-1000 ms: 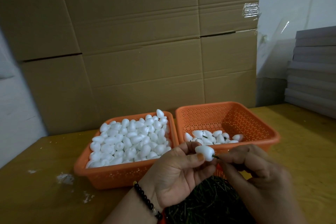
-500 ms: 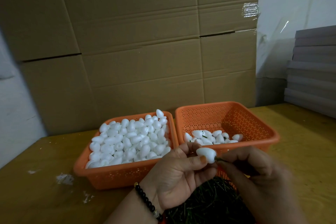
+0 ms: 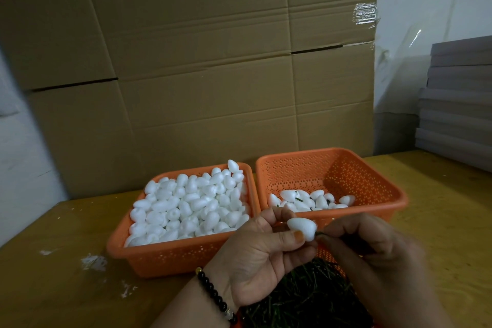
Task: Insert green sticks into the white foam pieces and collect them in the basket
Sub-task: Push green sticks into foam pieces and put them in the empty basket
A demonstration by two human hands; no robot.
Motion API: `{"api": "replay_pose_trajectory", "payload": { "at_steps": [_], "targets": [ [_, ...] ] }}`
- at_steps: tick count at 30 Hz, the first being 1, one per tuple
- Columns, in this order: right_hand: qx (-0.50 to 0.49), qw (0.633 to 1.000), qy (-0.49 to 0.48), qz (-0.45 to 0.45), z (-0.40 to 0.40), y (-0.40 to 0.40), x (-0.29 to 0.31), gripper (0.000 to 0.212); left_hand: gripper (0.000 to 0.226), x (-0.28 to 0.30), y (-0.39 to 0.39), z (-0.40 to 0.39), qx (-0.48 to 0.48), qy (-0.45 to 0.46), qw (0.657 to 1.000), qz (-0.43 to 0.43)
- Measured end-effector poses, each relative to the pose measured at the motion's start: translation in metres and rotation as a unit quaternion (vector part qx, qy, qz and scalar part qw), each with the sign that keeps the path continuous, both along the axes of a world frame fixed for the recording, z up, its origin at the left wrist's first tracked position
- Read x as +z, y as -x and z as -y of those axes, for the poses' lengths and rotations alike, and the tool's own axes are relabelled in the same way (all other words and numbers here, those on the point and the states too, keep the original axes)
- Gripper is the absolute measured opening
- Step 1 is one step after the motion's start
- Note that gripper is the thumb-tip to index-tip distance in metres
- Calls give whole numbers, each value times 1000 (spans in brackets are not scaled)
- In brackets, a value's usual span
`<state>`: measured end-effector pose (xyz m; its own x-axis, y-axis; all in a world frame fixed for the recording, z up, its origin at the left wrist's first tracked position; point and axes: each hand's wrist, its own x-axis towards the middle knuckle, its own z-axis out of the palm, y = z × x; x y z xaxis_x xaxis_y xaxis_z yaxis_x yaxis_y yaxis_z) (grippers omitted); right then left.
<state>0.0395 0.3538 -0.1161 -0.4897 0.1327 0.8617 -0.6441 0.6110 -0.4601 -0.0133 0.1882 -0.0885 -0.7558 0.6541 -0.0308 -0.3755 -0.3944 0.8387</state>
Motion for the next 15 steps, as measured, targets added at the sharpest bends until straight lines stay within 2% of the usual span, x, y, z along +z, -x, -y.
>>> {"api": "replay_pose_trajectory", "payload": {
  "at_steps": [6, 15],
  "targets": [
    [-2, 1000, 4, 5, 1, -1, 0, 32, 34, -1, -1, -1, 3, 1, 1000, 0],
    [-30, 999, 6, 23, 2, 0, -1, 25, 36, -1, 0, 0, 8, 7, 1000, -3]
  ]
}}
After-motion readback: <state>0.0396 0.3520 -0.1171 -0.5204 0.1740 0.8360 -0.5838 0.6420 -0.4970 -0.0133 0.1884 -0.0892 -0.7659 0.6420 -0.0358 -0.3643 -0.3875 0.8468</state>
